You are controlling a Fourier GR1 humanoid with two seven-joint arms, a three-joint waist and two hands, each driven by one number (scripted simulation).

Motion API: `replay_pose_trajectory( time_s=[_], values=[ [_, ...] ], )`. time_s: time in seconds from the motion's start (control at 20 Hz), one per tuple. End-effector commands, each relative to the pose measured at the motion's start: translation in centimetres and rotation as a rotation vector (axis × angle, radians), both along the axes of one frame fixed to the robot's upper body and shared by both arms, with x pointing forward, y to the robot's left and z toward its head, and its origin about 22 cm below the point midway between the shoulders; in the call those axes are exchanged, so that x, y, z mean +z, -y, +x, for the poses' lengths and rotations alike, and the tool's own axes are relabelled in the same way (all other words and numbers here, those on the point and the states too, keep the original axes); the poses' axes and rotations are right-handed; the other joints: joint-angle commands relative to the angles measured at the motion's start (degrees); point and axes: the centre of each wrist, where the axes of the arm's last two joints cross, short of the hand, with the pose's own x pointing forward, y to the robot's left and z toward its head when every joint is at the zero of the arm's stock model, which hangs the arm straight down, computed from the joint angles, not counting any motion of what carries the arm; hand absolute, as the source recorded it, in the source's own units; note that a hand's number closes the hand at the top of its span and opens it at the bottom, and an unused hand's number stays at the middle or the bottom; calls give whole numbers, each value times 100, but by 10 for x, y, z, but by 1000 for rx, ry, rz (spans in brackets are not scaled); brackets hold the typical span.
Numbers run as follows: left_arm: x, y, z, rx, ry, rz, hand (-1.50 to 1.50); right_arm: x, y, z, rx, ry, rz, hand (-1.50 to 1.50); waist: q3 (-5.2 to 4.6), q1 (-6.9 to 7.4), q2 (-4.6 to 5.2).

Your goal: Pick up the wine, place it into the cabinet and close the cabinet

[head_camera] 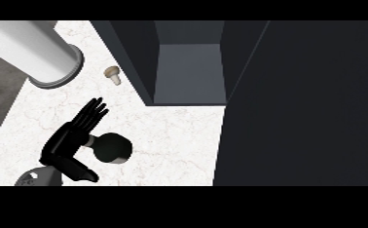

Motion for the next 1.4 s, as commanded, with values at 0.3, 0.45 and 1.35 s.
replay_pose_trajectory(
  time_s=[0.3, 0.45, 1.35],
  values=[
    [-48, -3, -15, -52, -29, -52, -150, 17, 3, -11, 36, 32, 46, -150, -11, -26, 13],
    [-57, 10, -11, -34, -55, -82, -150, 5, 1, -22, 34, 12, 30, -150, -6, -56, 6],
    [-72, 37, -4, -116, -76, -196, -150, 8, -10, -1, 41, 12, 34, -150, -17, -48, 26]
  ],
)
